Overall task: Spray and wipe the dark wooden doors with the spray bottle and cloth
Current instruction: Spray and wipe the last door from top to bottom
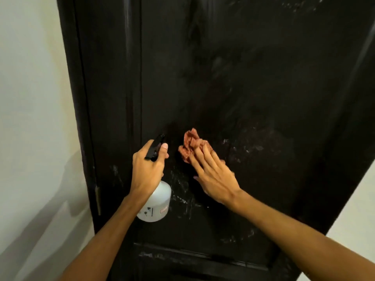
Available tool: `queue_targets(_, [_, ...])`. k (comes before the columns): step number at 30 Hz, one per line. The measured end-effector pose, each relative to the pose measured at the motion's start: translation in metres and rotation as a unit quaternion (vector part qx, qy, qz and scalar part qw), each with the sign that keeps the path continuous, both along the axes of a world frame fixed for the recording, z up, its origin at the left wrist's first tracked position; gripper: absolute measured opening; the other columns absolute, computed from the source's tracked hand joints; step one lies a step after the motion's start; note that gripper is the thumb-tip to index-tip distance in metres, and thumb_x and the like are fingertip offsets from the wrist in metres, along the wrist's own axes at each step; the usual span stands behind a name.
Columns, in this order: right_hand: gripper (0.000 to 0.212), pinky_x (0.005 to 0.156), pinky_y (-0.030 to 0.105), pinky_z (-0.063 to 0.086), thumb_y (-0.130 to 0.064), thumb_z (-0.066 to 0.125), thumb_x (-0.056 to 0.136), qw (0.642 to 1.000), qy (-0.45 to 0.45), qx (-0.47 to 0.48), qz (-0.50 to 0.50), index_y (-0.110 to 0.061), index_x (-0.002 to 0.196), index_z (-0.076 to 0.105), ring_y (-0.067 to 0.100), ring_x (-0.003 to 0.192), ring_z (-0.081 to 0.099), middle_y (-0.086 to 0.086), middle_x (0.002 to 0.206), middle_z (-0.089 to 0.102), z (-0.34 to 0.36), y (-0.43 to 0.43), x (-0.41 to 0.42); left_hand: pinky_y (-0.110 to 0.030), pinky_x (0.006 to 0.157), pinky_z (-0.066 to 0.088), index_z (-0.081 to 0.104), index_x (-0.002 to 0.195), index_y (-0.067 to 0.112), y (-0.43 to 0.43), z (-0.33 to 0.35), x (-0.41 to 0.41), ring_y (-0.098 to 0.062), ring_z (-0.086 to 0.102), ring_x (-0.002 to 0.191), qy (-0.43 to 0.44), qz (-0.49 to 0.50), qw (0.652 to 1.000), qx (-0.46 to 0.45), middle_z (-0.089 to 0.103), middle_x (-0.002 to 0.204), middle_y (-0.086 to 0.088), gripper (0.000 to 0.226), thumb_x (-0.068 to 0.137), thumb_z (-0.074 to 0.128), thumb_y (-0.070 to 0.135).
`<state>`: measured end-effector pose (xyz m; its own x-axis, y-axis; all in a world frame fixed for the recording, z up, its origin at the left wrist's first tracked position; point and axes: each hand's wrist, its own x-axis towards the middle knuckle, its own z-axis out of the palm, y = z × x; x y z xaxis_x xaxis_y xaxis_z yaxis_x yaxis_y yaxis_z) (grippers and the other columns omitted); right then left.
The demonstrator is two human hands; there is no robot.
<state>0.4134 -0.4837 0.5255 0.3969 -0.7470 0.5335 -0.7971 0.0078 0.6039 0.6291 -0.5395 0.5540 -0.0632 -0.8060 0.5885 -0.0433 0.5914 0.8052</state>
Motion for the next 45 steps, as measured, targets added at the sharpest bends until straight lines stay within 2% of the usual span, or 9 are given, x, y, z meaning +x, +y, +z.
queue_targets(3, [0.083,0.126,0.054,0.013,-0.015,0.057,0.085,0.998,0.007,-0.057,0.012,-0.006,0.161,0.025,0.043,0.156,0.008,0.025,0.167,0.016,0.032,0.008,-0.030,-0.021,0.041,0.045,0.067,0.099,0.016,0.007,0.002,-0.015,-0.011,0.057,0.044,-0.004,-0.006,1.000,-0.008,0.073,0.082,0.000,0.015,0.105,0.060,0.028])
queue_targets(7, [0.086,0.128,0.052,0.010,-0.006,0.062,0.083,0.971,-0.129,-0.200,-0.021,-0.005,0.161,0.025,0.045,0.156,0.007,0.027,0.167,0.014,0.112,0.017,-0.055,-0.020,0.041,0.046,0.066,0.099,0.015,0.017,0.007,-0.037,-0.010,0.056,0.043,0.000,-0.012,1.000,-0.013,0.073,0.084,0.000,0.016,0.105,0.059,0.027])
queue_targets(13, [0.091,0.129,0.052,0.001,-0.016,0.066,0.083,0.999,0.039,0.001,0.026,-0.021,0.163,0.024,0.042,0.157,0.002,0.020,0.169,0.017,0.030,0.043,-0.092,-0.019,0.041,0.045,0.066,0.102,0.013,0.037,0.011,-0.073,-0.010,0.056,0.043,-0.001,-0.040,0.999,-0.018,0.073,0.084,-0.003,0.016,0.105,0.059,0.027])
queue_targets(19, [0.073,0.127,0.057,0.007,-0.026,0.059,0.101,0.928,-0.250,-0.275,-0.035,-0.015,0.164,0.021,0.048,0.155,-0.002,0.026,0.168,0.007,0.085,0.073,-0.136,-0.023,0.044,0.048,0.066,0.104,0.014,0.052,0.000,-0.109,-0.012,0.058,0.046,-0.023,-0.064,0.998,-0.014,0.072,0.084,-0.001,0.019,0.104,0.059,0.032])
queue_targets(25, [0.088,0.129,0.050,0.002,-0.026,0.072,0.088,0.996,-0.062,-0.061,-0.018,-0.023,0.163,0.025,0.038,0.158,0.001,0.018,0.170,0.012,-0.034,0.085,-0.157,-0.025,0.042,0.047,0.065,0.093,0.019,0.078,-0.013,-0.149,-0.016,0.055,0.046,-0.033,-0.103,0.994,-0.001,0.070,0.082,-0.017,0.015,0.103,0.061,0.030])
queue_targets(31, [0.063,0.127,0.054,0.015,-0.046,0.028,0.111,0.892,-0.334,-0.304,-0.035,-0.008,0.161,0.026,0.043,0.157,0.002,0.023,0.169,0.011,0.042,0.121,-0.204,-0.025,0.045,0.048,0.065,0.092,0.021,0.100,-0.022,-0.191,-0.013,0.057,0.046,-0.041,-0.126,0.991,-0.011,0.071,0.079,-0.007,0.018,0.101,0.059,0.036])
queue_targets(36, [0.070,0.120,0.064,0.025,-0.028,0.052,0.103,0.932,-0.297,-0.194,-0.074,-0.012,0.163,0.020,0.041,0.158,0.000,0.019,0.171,0.000,-0.059,0.138,-0.205,-0.024,0.053,0.047,0.067,0.093,0.023,0.118,-0.026,-0.227,-0.009,0.060,0.050,-0.060,-0.145,0.987,-0.025,0.073,0.081,0.002,0.019,0.101,0.059,0.039])
queue_targets(42, [0.064,0.129,0.050,0.004,-0.047,0.026,0.109,0.928,-0.276,-0.245,-0.057,-0.020,0.165,0.014,0.034,0.158,-0.007,0.011,0.171,-0.005,0.067,0.143,-0.225,-0.025,0.043,0.045,0.065,0.092,0.015,0.143,-0.010,-0.270,-0.014,0.056,0.044,-0.043,-0.168,0.984,-0.030,0.073,0.081,-0.002,0.021,0.104,0.061,0.031])
queue_targets(45, [0.065,0.128,0.053,0.006,-0.046,0.030,0.108,0.923,-0.304,-0.227,-0.064,-0.018,0.165,0.014,0.037,0.158,-0.006,0.015,0.171,-0.008,0.029,0.142,-0.223,-0.024,0.043,0.045,0.065,0.090,0.016,0.153,-0.004,-0.281,-0.016,0.055,0.043,-0.027,-0.173,0.984,-0.040,0.072,0.079,-0.008,0.021,0.104,0.060,0.031])
